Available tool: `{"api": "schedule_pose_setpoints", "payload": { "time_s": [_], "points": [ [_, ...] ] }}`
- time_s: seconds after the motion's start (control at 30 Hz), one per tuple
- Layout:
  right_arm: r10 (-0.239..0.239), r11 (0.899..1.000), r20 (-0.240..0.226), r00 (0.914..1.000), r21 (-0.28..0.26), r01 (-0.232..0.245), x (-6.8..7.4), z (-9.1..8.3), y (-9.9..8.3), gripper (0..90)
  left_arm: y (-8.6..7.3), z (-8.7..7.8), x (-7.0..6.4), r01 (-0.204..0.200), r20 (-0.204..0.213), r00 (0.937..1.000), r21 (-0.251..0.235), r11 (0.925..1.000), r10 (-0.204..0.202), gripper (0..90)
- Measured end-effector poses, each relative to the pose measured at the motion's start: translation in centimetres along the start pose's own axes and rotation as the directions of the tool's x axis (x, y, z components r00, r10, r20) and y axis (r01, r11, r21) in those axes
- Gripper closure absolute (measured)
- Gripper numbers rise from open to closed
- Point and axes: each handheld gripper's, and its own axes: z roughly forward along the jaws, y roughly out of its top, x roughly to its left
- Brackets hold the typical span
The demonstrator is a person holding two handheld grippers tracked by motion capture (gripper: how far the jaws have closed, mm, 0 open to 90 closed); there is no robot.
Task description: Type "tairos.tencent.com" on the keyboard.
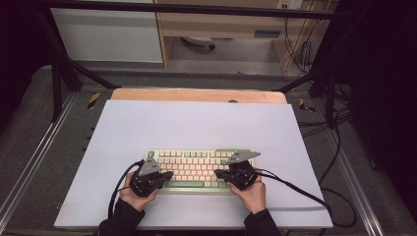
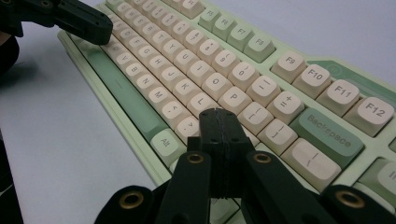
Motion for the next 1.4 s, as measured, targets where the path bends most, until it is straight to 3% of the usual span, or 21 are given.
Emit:
{"api": "schedule_pose_setpoints", "payload": {
  "time_s": [0.6,0.93,1.4],
  "points": [
    [0.005,1.0,-0.003,1.0,-0.022,-0.006,0.4,0.1,1.0,90.0,-0.7,-1.8,1.2,0.006,-0.01,0.9999,-0.013,0.9999,-0.006,89.9],
    [0.026,0.999,-0.01,0.9996,-0.035,-0.027,0.5,1.2,1.8,90.0,-1.0,-2.2,2.0,0.024,-0.02,0.9995,-0.016,0.9996,-0.024,89.9],
    [0.037,0.999,0.014,0.9992,0.003,-0.037,0.5,3.9,2.9,90.0,-1.3,-2.4,2.5,0.036,-0.026,0.999,-0.018,0.9992,-0.037,89.9]
  ]
}}
